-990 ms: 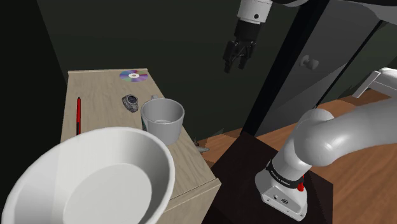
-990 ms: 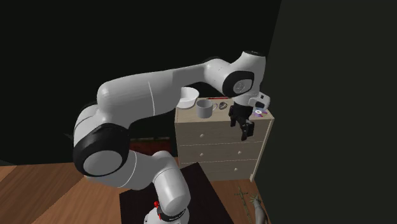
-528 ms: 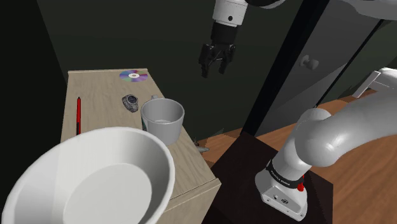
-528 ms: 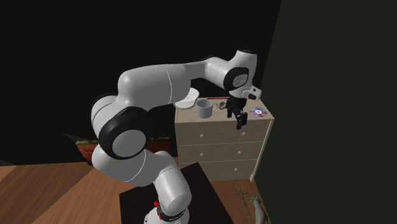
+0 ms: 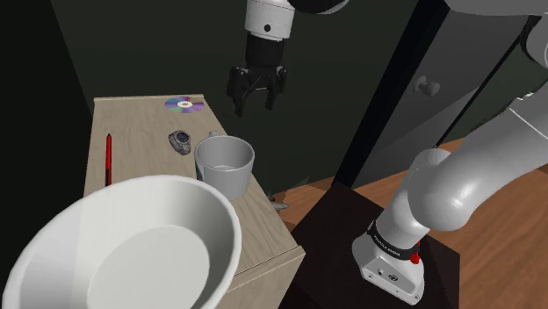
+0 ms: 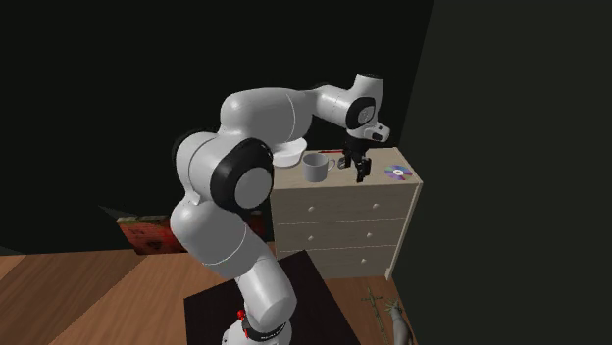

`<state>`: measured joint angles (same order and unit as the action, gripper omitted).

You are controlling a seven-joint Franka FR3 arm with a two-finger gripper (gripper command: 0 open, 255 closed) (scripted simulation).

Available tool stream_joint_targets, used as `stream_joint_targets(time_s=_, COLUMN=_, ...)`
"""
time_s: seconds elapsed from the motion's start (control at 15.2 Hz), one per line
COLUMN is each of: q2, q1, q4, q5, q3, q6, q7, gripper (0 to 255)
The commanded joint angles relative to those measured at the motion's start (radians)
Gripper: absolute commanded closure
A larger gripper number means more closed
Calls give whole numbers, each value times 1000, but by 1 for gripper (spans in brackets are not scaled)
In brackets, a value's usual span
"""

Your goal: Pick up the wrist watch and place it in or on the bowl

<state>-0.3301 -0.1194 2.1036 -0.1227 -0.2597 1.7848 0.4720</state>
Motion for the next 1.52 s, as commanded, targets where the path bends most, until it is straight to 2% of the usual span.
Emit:
stream_joint_targets(time_s=0.0, q2=56, q1=-9, q4=-44, q5=2, q3=-29, q6=15, q7=41, gripper=0)
stream_joint_targets(time_s=0.33, q2=220, q1=-35, q4=-188, q5=33, q3=-95, q6=39, q7=148, gripper=0)
stream_joint_targets(time_s=0.73, q2=440, q1=-88, q4=-405, q5=110, q3=-154, q6=36, q7=278, gripper=0)
stream_joint_targets(time_s=1.19, q2=450, q1=-92, q4=-323, q5=114, q3=-153, q6=127, q7=280, gripper=0)
stream_joint_targets(time_s=1.45, q2=452, q1=-93, q4=-317, q5=115, q3=-153, q6=135, q7=281, gripper=0)
